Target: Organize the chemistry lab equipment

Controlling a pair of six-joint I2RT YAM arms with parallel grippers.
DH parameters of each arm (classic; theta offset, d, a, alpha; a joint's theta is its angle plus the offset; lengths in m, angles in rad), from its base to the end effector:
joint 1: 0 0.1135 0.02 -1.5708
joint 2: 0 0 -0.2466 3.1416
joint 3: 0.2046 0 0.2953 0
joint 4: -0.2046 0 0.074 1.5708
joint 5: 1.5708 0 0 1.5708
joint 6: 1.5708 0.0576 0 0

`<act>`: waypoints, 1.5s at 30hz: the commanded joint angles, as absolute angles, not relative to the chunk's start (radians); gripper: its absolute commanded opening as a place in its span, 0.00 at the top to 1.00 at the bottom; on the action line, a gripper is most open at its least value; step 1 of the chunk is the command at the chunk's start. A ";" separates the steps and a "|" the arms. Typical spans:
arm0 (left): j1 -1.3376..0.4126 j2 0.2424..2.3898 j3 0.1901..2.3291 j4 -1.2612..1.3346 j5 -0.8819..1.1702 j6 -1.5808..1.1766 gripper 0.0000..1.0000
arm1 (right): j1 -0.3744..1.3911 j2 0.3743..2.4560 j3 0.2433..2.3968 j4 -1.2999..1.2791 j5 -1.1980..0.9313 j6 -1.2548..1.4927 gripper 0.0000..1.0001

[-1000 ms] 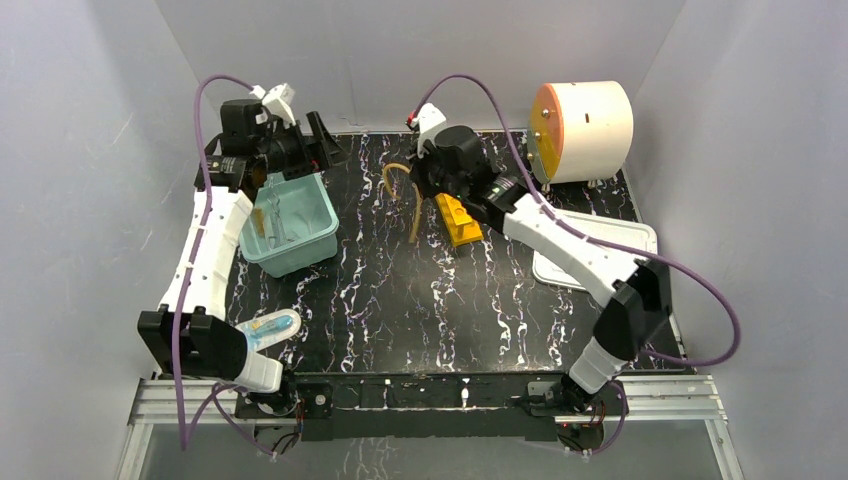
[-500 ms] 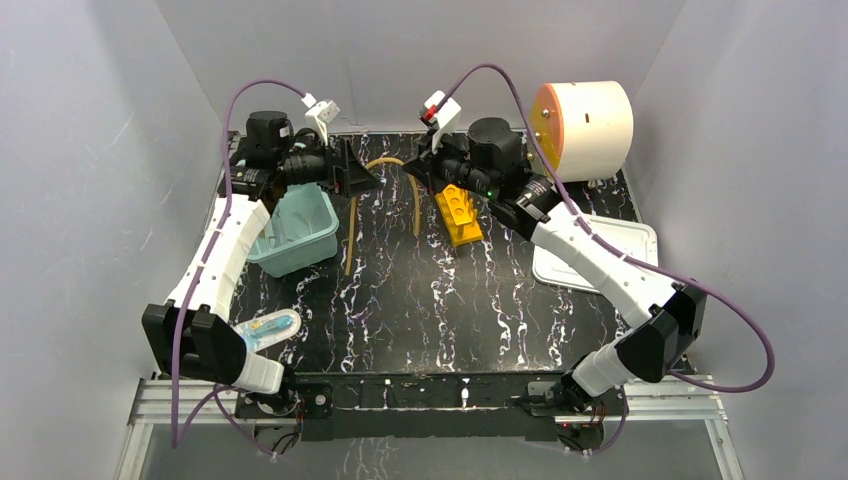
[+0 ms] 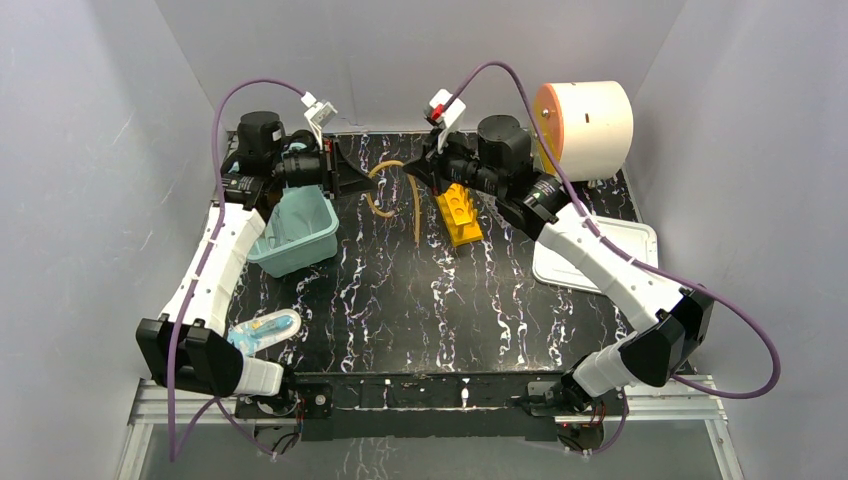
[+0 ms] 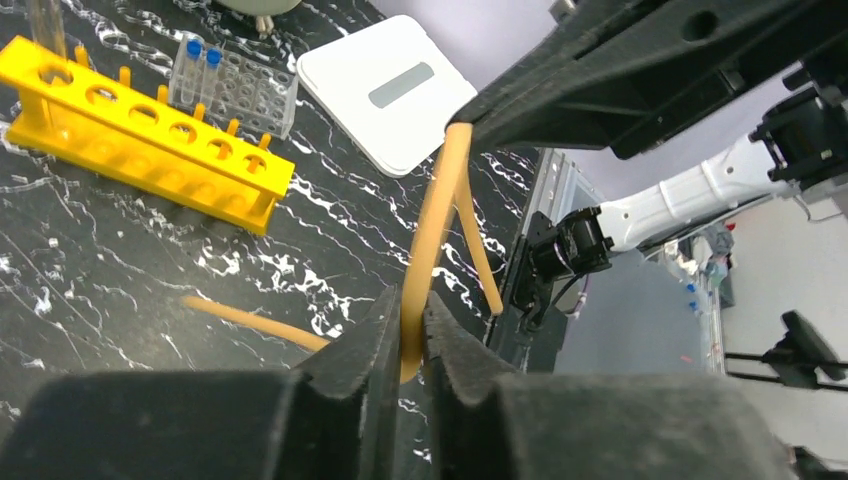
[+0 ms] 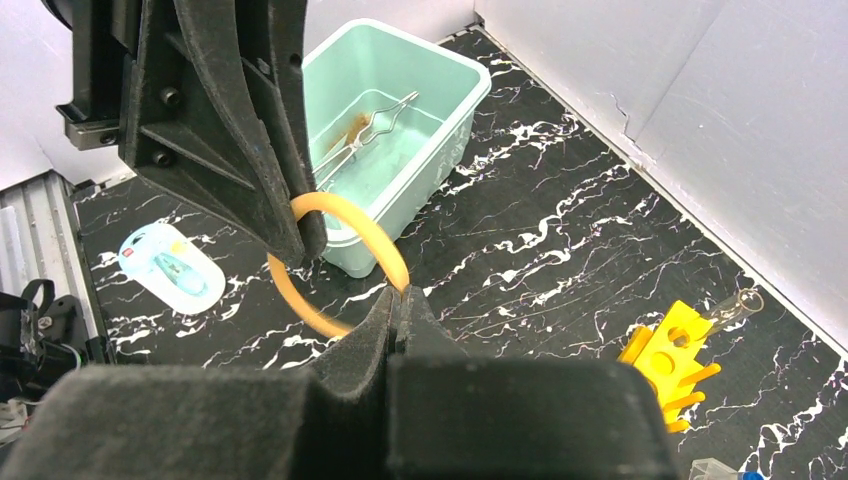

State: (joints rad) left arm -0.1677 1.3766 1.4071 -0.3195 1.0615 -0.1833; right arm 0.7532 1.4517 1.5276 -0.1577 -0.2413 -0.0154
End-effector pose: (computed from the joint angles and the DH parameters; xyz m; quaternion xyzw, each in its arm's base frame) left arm 0.3440 -0.1092 0.3952 0.2973 0.6936 -0.4895 0.4369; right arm 0.2853 0.2863 0.4295 -0.3493 0.6463 0.3251 0.5955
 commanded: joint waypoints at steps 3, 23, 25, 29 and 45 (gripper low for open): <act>-0.172 1.351 1.406 -0.257 1.158 -0.217 1.00 | 0.740 1.402 1.547 -0.104 -0.269 -0.017 1.00; -0.172 1.363 1.703 -0.623 0.053 -0.269 1.00 | 0.713 1.419 1.588 -0.175 -0.171 0.064 0.25; -0.171 1.374 1.753 -0.679 -0.143 -0.270 1.00 | 0.712 1.419 1.584 -0.175 -0.167 0.067 0.24; -0.172 1.347 1.776 -0.683 -0.360 -0.249 1.00 | 0.706 1.429 1.580 -0.172 -0.155 0.080 0.25; -0.164 1.443 1.633 -0.665 -0.424 -0.253 1.00 | 0.691 1.468 1.567 -0.154 -0.158 0.110 0.25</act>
